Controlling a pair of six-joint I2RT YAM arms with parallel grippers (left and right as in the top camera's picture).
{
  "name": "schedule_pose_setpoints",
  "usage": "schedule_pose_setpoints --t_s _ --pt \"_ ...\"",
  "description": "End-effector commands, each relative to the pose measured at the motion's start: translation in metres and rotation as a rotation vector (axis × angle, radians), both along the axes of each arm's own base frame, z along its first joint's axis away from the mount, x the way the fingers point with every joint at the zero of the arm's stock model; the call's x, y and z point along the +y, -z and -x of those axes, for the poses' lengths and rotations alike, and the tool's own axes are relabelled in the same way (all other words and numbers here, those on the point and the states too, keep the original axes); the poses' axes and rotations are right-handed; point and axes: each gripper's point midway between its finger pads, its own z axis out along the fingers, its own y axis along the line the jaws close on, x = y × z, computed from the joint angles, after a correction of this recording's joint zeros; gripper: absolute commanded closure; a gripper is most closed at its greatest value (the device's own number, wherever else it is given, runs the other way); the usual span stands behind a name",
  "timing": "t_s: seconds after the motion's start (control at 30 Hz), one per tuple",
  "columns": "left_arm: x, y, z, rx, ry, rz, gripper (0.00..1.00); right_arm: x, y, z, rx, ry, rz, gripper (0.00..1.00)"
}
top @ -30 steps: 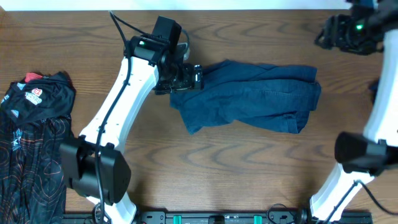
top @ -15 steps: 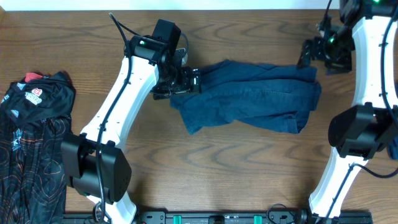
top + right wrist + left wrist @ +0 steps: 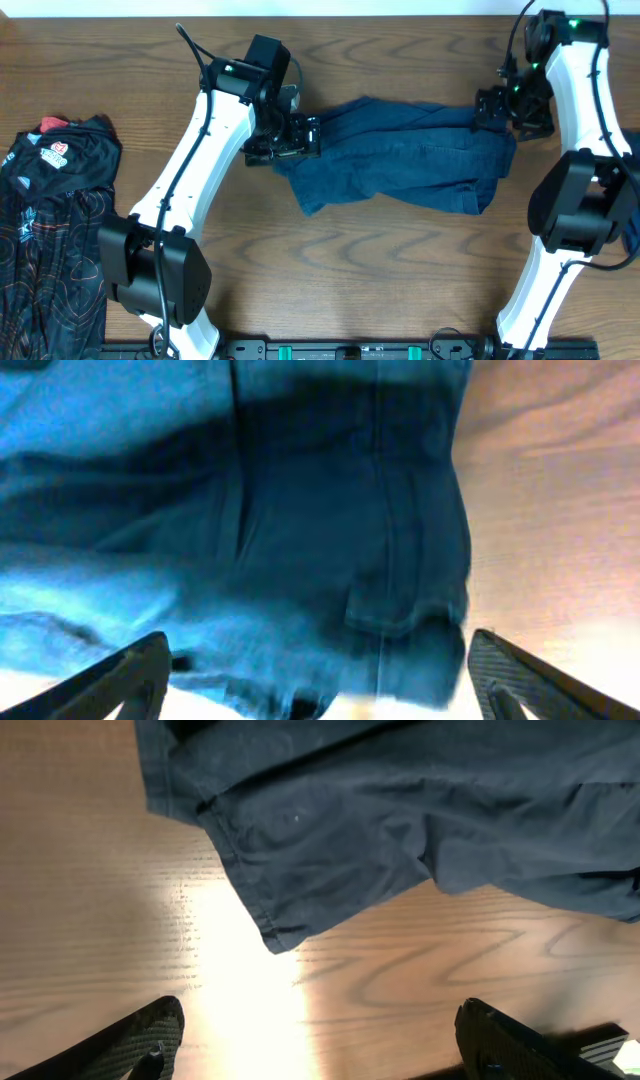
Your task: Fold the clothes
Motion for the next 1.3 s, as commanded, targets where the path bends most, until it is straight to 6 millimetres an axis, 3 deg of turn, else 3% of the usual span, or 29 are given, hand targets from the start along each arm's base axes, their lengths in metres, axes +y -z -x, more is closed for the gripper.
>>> schedule_pose_setpoints --t_s 0.0,0.23,0.33,0.43,0.5,0.57,0.83,0.93,1.03,1.27 --pt "0.002 0.002 0.003 0.021 -0.007 -0.001 0.11 -0.006 0.012 0.003 0.010 0.015 0.021 0.10" --pt "0.002 0.002 0.004 0.026 -0.006 -0.002 0.12 -0.013 0.021 -0.013 -0.051 0.073 0.056 0.26" --pt "0.003 0.002 0.004 0.026 -0.006 -0.003 0.11 -0.013 0.021 -0.013 -0.052 0.072 0.056 0.48" --pt "0.003 0.002 0.004 0.026 -0.006 -0.003 0.12 -0.013 0.021 -0.012 -0.047 0.072 0.056 0.60" --pt "0.003 0.002 0.004 0.026 -0.006 -0.003 0.12 -0.013 0.021 -0.012 -0.047 0.074 0.056 0.83" --pt "0.003 0.002 0.004 0.026 -0.006 -0.003 0.12 -0.014 0.021 -0.012 -0.048 0.074 0.056 0.99" --pt "0.006 0.013 0.012 0.067 -0.007 -0.017 0.15 -0.014 0.019 -0.017 -0.072 0.079 0.058 0.99" --pt "0.008 0.028 0.018 0.113 -0.017 -0.020 0.14 -0.014 0.014 -0.019 -0.087 0.080 0.059 0.99" --pt "0.004 0.047 0.023 0.144 -0.021 0.020 0.05 -0.015 0.009 -0.020 -0.101 0.080 0.061 0.99" --pt "0.003 0.094 0.020 0.102 -0.033 0.073 0.03 -0.014 -0.003 -0.020 -0.130 0.080 0.063 0.99"
